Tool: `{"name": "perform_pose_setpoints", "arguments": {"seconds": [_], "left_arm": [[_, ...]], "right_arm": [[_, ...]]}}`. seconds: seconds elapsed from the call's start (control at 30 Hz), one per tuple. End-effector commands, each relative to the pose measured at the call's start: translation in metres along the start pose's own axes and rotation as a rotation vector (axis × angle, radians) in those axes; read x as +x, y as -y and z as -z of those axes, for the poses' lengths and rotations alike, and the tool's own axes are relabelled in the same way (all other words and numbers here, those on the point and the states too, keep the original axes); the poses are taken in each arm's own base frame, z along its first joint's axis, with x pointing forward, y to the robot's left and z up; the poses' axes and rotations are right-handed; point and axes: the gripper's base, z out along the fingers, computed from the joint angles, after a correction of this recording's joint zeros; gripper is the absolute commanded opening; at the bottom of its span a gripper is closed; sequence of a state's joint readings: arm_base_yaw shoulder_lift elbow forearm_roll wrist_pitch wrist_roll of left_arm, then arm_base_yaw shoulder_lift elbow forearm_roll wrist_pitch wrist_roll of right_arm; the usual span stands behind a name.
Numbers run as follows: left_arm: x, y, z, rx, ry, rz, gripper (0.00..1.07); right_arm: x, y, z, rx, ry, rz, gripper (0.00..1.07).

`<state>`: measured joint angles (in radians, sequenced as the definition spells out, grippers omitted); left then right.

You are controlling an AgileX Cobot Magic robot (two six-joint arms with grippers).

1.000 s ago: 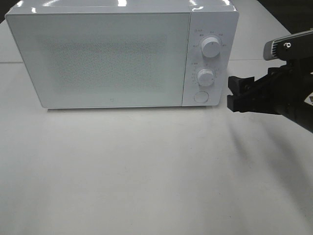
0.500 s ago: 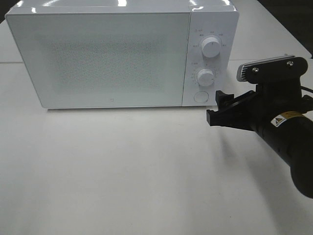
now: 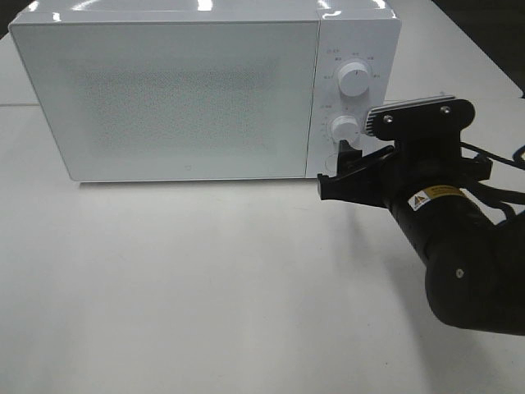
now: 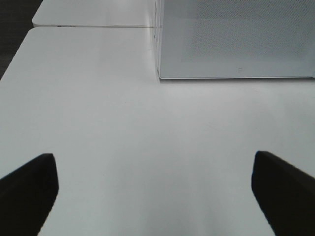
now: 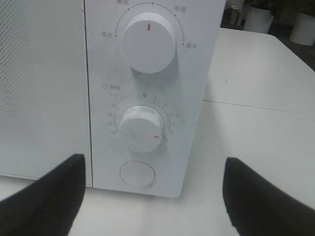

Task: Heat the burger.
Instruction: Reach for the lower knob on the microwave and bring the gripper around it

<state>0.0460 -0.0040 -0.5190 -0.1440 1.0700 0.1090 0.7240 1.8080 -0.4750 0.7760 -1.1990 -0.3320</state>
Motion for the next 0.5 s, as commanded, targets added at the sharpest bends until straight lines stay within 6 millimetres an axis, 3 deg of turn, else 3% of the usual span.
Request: {"name": "perform_pose_setpoints", "arguments": {"seconds": [0.03,0.5], "left_arm": [[0.002,0.001,0.003,-0.001,0.023,0.006,1.01],[0.002,0.001,0.003,-0.001,0.023,0.006,1.01]], "right_arm": [[-0.005,-0.005,-0.006,0.002,0.03,-0.021,0.75],[-0.003,-0.031,-0.046,0.012,0.044,-0.049,0.75]]}}
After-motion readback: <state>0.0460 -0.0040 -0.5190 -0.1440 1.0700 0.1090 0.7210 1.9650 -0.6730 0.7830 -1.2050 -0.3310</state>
